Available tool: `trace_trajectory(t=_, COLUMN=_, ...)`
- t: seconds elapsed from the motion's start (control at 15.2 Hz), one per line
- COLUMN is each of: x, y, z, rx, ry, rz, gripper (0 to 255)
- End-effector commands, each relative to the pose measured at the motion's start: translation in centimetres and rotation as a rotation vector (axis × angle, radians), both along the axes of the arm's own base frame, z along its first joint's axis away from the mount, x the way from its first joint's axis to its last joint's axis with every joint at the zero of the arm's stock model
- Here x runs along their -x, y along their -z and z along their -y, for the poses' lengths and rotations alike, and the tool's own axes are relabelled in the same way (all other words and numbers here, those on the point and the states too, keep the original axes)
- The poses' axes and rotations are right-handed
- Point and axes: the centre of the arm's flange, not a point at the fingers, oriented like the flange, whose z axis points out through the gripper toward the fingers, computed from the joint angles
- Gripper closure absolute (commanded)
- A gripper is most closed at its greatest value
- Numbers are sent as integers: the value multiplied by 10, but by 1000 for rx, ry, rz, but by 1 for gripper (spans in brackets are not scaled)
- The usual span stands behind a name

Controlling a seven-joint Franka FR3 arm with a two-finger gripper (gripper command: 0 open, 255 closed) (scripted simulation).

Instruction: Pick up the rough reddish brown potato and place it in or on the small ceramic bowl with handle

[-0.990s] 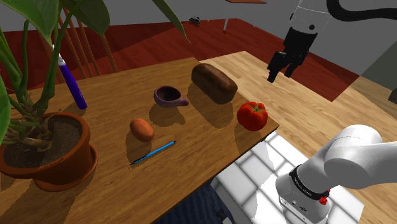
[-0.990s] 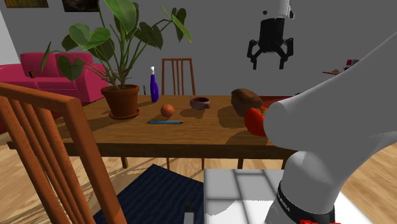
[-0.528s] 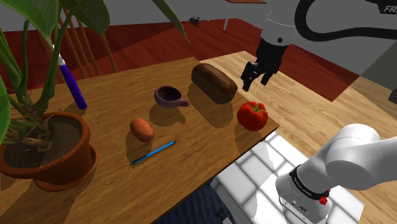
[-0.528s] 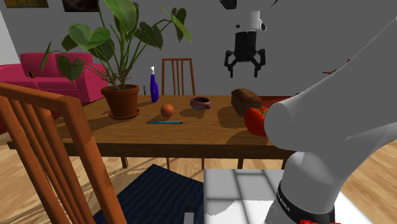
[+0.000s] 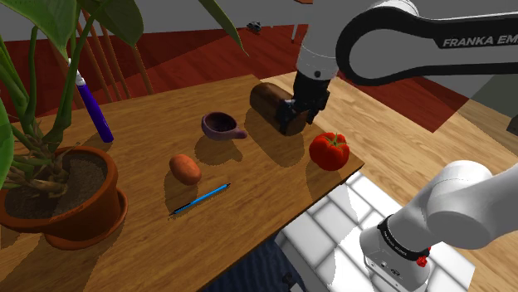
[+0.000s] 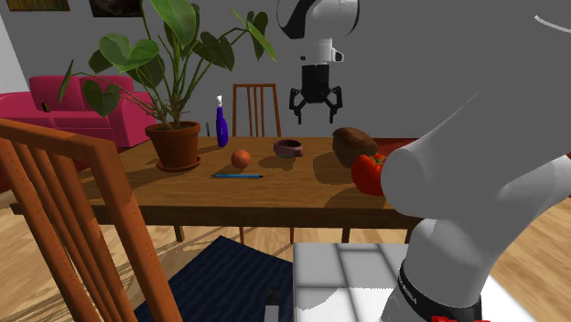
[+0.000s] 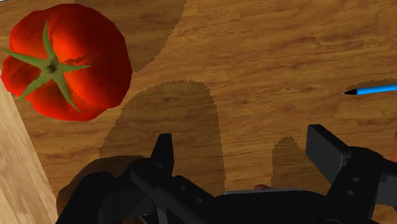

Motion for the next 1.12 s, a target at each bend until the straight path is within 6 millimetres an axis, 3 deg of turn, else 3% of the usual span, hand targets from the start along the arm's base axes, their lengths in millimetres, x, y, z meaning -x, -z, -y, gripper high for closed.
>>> trace_trajectory(t=0.0, x=-11, y=10, z=-21, rx=1, ry=-8, rz=10, gripper=0)
trace_trajectory(t=1.06, x=-70, y=88, z=-206, rx=18, ry=-75, rz=84, gripper=0)
